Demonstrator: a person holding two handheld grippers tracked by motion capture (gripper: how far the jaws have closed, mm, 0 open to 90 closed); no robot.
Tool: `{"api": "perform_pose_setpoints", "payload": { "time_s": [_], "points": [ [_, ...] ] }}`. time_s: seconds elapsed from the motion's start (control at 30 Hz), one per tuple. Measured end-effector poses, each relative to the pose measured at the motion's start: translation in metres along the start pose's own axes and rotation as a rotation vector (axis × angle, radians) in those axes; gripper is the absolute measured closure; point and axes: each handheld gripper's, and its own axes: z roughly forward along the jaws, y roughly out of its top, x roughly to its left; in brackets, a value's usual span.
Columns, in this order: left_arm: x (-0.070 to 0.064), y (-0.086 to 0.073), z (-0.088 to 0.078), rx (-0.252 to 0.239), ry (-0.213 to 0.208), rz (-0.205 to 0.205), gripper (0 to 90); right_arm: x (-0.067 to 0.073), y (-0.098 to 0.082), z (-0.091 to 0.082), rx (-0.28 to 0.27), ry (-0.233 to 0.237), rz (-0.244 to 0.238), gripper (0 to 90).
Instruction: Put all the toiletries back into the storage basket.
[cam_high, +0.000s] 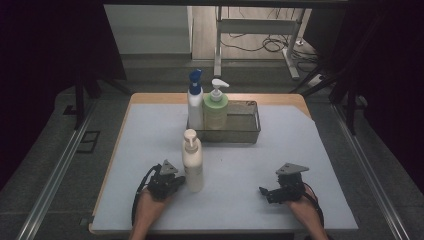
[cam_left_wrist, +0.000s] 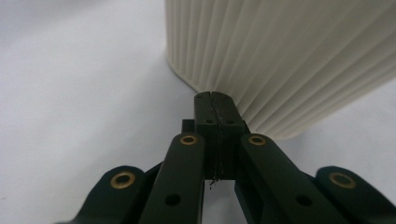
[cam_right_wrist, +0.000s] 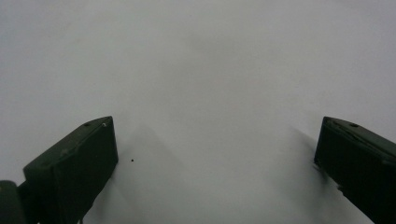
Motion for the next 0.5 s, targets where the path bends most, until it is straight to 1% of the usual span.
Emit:
{"api": "perform_pose_setpoints", "payload": {
  "time_s": [0.2, 0.3, 0.5],
  "points": [
    [-0.012, 0.003, 0.004, 0.006, -0.027, 0.029, 89.4, 0.0, 0.0, 0.0, 0.002, -0.001, 0.0, 0.0],
    [-0.017, 0.005, 0.006, 0.013, -0.036, 0.05, 89.4, 0.0, 0.0, 0.0, 0.002, -0.002, 0.0, 0.0],
    [-0.026, 0.011, 0.012, 0.018, -0.059, 0.071, 89.4, 0.0, 0.0, 0.0, 0.002, -0.005, 0.0, 0.0]
  ]
}}
